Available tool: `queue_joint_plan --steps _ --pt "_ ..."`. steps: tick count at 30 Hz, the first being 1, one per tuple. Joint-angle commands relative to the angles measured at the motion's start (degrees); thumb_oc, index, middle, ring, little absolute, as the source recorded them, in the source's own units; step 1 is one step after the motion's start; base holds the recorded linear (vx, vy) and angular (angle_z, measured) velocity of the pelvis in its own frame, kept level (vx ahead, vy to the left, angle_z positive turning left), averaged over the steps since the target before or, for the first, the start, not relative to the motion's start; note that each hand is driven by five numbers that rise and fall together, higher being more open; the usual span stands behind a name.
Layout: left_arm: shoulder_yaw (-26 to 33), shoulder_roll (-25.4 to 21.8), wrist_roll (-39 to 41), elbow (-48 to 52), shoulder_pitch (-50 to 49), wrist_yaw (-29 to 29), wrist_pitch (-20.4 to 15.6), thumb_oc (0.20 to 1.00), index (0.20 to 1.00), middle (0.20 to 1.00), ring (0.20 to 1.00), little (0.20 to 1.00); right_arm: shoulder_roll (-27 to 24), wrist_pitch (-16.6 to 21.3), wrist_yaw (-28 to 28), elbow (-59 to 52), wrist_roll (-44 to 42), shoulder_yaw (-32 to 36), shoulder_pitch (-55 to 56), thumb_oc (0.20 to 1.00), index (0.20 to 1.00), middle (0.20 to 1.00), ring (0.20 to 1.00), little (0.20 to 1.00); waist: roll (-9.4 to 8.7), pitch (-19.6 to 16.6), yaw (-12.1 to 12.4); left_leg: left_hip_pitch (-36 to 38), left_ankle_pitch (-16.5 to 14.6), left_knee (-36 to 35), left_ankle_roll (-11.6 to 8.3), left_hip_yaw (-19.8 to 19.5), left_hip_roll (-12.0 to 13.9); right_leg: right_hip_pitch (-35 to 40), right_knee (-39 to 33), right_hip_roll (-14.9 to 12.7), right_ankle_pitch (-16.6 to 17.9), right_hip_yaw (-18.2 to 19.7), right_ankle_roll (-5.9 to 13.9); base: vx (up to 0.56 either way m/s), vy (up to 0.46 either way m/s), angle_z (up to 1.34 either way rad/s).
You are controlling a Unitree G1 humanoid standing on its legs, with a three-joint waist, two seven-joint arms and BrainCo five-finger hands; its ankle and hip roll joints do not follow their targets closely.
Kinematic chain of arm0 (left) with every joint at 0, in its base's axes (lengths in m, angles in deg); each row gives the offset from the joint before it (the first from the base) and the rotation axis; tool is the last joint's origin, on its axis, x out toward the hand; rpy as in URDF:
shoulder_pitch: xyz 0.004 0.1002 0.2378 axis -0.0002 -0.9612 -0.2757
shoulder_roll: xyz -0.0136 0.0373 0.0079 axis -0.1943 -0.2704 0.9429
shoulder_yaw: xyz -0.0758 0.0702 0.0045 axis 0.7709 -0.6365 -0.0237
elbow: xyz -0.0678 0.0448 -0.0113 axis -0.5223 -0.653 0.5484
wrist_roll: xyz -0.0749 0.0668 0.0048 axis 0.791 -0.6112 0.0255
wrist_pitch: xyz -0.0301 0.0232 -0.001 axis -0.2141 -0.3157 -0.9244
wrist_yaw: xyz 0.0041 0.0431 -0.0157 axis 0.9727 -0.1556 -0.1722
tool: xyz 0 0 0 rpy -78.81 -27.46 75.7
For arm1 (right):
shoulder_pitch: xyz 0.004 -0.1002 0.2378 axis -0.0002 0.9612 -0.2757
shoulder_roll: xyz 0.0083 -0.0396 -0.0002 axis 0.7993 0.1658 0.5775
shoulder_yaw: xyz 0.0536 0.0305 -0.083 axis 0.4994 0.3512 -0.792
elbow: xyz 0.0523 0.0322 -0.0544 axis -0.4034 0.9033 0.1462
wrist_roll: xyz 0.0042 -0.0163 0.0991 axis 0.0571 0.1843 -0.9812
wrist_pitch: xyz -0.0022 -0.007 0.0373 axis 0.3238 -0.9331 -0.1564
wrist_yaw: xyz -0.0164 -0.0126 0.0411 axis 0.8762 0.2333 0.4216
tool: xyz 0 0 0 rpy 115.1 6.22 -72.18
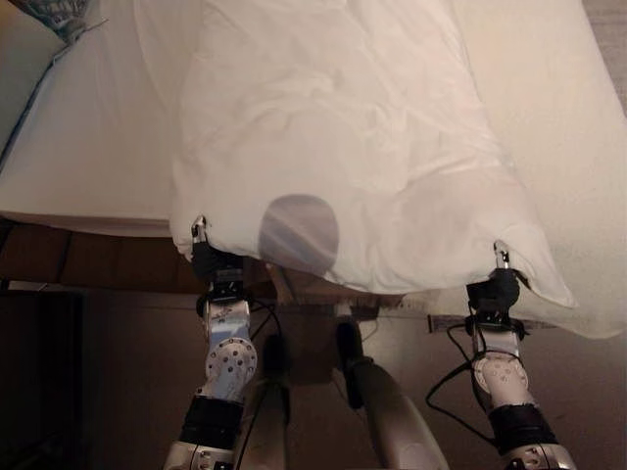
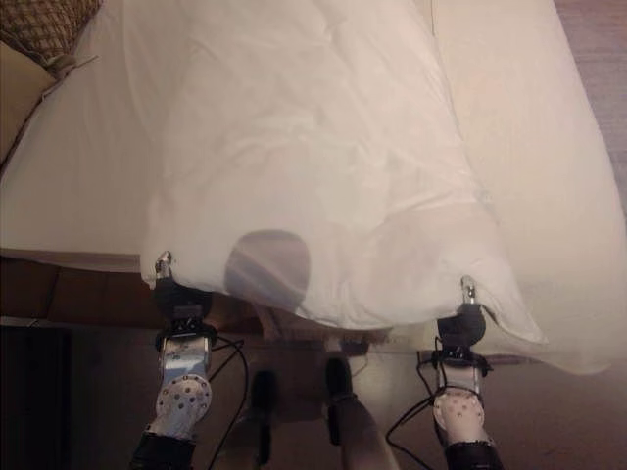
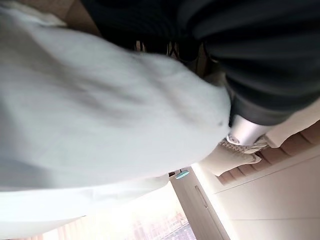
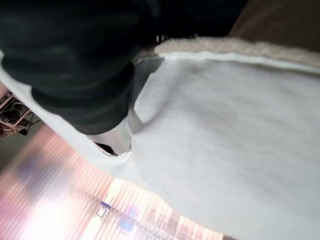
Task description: Make the bed
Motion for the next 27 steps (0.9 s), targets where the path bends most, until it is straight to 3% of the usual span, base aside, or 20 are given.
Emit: queue_joint_plan --steps 1,3,4,5,6,7,9,10,11,12,13,14,15,17,19,22,27 --pt "1.2 -2.3 -3.3 6.6 -0.6 2.6 -3.3 0.200 0.200 0.200 0.200 0.200 -1.5 2.5 -1.3 -3.2 -0.5 0.3 0.7 0.200 0.200 0.200 0.200 0.200 1.20 -4.1 -0.1 2.1 12.4 -9.3 -0.33 4.7 1.7 1.3 -2.9 -2.9 -1.1 4.7 10.81 0.00 0.550 -0.06" --pt "0.3 -2.8 -2.4 5.4 0.1 3.5 -3.0 0.200 0.200 0.200 0.200 0.200 -0.8 2.9 -1.1 -3.6 0.1 0.0 0.4 0.200 0.200 0.200 0.200 0.200 1.55 -4.4 -0.4 2.1 9.8 -7.1 -0.38 7.8 1.7 1.2 -3.6 -5.3 0.5 5.2 13.09 0.00 0.499 -0.05" --pt "-0.3 -3.3 -2.4 5.1 1.0 3.4 -3.2 0.200 0.200 0.200 0.200 0.200 -0.3 3.0 -1.3 -4.3 -0.2 0.3 0.5 0.200 0.200 0.200 0.200 0.200 1.54 -4.4 -0.7 1.4 8.6 -5.2 -0.32 9.2 0.6 2.0 -5.5 -7.8 2.5 5.4 14.57 0.01 0.597 -0.12" --pt "-1.1 -3.8 -2.2 4.3 1.6 3.9 -2.9 0.200 0.200 0.200 0.200 0.200 -0.2 2.7 -1.4 -4.8 0.1 -0.1 0.6 0.200 0.200 0.200 0.200 0.200 1.07 -4.4 -1.2 1.3 5.3 -2.2 0.05 10.4 -0.4 2.7 -7.1 -10.1 4.1 5.3 15.88 0.08 0.928 0.03" --pt "-2.5 -3.9 -2.0 2.1 1.6 4.6 -1.6 0.200 0.200 0.200 0.200 0.200 -0.2 1.6 -1.3 -6.3 1.0 0.8 2.7 0.200 0.200 0.200 0.200 0.200 1.42 -3.8 -2.5 -1.1 0.0 6.7 1.44 12.9 -5.7 6.0 -12.0 -17.2 14.0 6.5 18.06 0.13 1.017 0.33" --pt "-3.0 -3.7 -1.3 1.1 1.0 5.0 -1.3 0.200 0.200 0.200 0.200 0.200 0.0 1.9 -1.2 -6.4 1.1 1.5 3.0 0.200 0.200 0.200 0.200 0.200 1.99 -3.8 -2.8 -1.2 -1.5 8.1 2.59 13.7 -7.6 6.1 -14.7 -20.0 17.4 6.5 17.34 0.10 0.838 0.59" --pt "-3.0 -4.5 -2.3 1.7 0.4 5.4 -0.8 0.200 0.200 0.200 0.200 0.200 0.0 1.2 -1.4 -6.0 1.6 1.4 2.8 0.200 0.200 0.200 0.200 0.200 2.34 -3.9 -2.6 -0.6 -2.1 7.6 3.34 15.1 -7.9 5.6 -17.5 -21.8 19.4 4.6 16.44 0.08 0.543 0.29" --pt "-2.4 -5.2 -3.6 2.1 -0.6 5.5 0.2 0.200 0.200 0.200 0.200 0.200 0.3 0.5 -1.9 -5.5 2.6 1.3 2.9 0.200 0.200 0.200 0.200 0.200 3.04 -4.0 -2.7 0.0 -2.2 6.5 4.49 16.5 -8.7 4.8 -17.9 -19.6 15.5 2.7 15.15 0.07 0.560 -0.31" --pt "-2.4 -5.2 -3.6 2.2 -0.7 5.5 0.2 0.200 0.200 0.200 0.200 0.200 0.3 0.5 -1.9 -5.5 2.6 1.3 2.9 0.200 0.200 0.200 0.200 0.200 3.08 -4.1 -2.7 0.1 -2.2 6.4 4.43 16.5 -8.6 4.7 -17.4 -19.5 15.0 2.7 15.07 0.02 0.651 -0.73" --pt "-2.1 -5.5 -4.5 2.1 -1.3 5.0 0.8 0.200 0.200 0.200 0.200 0.200 0.1 0.3 -1.9 -5.6 2.6 0.8 3.1 0.200 0.200 0.200 0.200 0.200 3.27 -3.8 -3.5 1.6 -1.0 3.2 5.08 17.9 -10.1 3.2 -13.4 -12.0 8.7 1.7 13.53 0.00 0.277 -0.61" --pt "-2.1 -5.5 -4.6 2.1 -1.3 4.9 0.8 0.200 0.200 0.200 0.200 0.200 0.1 0.3 -1.9 -5.6 2.6 0.8 3.0 0.200 0.200 0.200 0.200 0.200 3.21 -3.8 -3.5 1.6 -0.8 3.0 5.05 17.9 -10.2 3.0 -13.1 -12.0 8.6 1.8 13.48 -0.03 0.473 -0.61" --pt "-1.4 -5.2 -5.2 2.5 -2.0 4.2 1.3 0.200 0.200 0.200 0.200 0.200 -0.1 0.4 -1.8 -5.6 3.1 0.1 3.3 0.200 0.200 0.200 0.200 0.200 3.07 -3.5 -3.6 3.7 0.4 -1.1 5.22 19.3 -11.9 1.2 -7.3 -4.5 4.1 -0.8 12.02 -0.03 0.182 -0.29" --pt "-1.4 -5.2 -5.2 2.6 -2.0 4.1 1.3 0.200 0.200 0.200 0.200 0.200 -0.1 0.4 -1.8 -5.6 3.1 0.1 3.3 0.200 0.200 0.200 0.200 0.200 2.97 -3.6 -3.6 3.7 0.6 -1.3 5.20 19.4 -11.9 0.9 -7.0 -4.5 4.0 -0.7 11.98 -0.02 0.244 -0.41" --pt "-1.2 -5.1 -7.1 3.0 -2.5 3.2 1.5 0.200 0.200 0.200 0.200 0.200 -0.2 0.6 -2.4 -5.5 3.2 -0.5 4.0 0.200 0.200 0.200 0.200 0.200 2.45 -4.1 -3.8 4.8 1.5 -3.7 5.45 20.3 -14.4 1.8 -2.7 0.9 0.6 -2.2 10.54 -0.02 0.132 -0.11" --pt "-1.6 -4.6 -6.6 2.8 -2.6 3.1 1.5 0.200 0.200 0.200 0.200 0.200 -0.6 0.7 -2.6 -5.3 3.1 -0.7 3.9 0.200 0.200 0.200 0.200 0.200 2.40 -4.1 -3.5 5.2 1.6 -3.6 5.54 20.5 -14.8 1.9 -1.2 2.0 -0.2 -2.1 9.87 -0.02 0.059 0.11" --pt "-1.8 -2.7 -6.5 2.4 -3.2 3.1 1.2 0.200 0.200 0.200 0.200 0.200 -1.2 0.9 -2.5 -5.3 3.7 -1.5 3.9 0.200 0.200 0.200 0.200 0.200 3.33 -4.8 -2.6 4.9 1.3 -2.6 5.73 20.6 -14.8 3.9 -5.0 1.1 0.1 -0.1 9.21 -0.01 -0.067 -0.15" --pt "-3.2 0.8 -3.1 -0.2 -4.1 3.5 0.5 0.200 0.200 0.200 0.200 0.200 -1.5 2.2 -0.7 -4.8 5.6 -2.1 5.0 0.200 0.200 0.200 0.200 0.200 5.24 -7.4 -2.3 6.2 5.8 -9.2 4.23 19.3 -13.3 6.4 -11.7 1.0 1.8 -0.5 9.74 0.01 -0.210 0.01"
